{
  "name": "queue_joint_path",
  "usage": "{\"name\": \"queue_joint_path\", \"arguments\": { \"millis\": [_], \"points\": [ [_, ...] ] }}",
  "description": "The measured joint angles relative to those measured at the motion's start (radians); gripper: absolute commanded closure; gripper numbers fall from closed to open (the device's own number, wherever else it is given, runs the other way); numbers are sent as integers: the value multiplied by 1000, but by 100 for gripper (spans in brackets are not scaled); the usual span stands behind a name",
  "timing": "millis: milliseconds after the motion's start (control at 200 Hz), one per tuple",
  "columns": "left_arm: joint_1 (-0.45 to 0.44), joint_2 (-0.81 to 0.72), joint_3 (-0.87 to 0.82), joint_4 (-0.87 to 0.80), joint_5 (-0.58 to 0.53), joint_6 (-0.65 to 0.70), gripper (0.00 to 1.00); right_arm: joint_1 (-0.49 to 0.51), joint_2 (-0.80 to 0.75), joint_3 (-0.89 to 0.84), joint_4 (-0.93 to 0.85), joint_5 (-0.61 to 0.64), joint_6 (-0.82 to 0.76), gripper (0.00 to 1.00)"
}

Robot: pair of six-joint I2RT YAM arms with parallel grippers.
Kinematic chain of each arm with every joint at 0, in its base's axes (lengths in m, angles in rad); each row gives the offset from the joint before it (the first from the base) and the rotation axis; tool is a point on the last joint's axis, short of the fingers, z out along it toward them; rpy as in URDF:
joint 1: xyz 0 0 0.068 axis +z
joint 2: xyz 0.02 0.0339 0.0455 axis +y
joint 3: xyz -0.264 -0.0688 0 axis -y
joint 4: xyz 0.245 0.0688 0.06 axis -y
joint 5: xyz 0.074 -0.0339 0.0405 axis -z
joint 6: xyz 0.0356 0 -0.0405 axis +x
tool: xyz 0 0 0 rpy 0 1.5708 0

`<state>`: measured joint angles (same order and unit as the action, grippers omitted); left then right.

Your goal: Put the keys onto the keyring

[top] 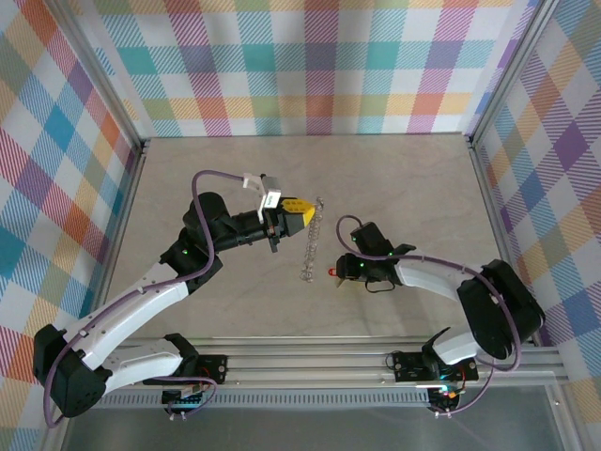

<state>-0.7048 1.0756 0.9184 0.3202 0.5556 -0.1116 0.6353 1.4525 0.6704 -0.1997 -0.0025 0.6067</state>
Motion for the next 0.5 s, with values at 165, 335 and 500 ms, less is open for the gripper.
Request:
{"name": "queue_joint_path", "arguments": {
  "millis": [165,335,500],
  "points": [
    [0,0,0,0,0,0,100,19,32,34,-6,25,-1,57],
    [0,0,0,0,-4,0,100,28,65,58,-9,40,-13,62],
    [0,0,0,0,-8,1,100,41,92,80,-30,59,-24,67]
  ]
}}
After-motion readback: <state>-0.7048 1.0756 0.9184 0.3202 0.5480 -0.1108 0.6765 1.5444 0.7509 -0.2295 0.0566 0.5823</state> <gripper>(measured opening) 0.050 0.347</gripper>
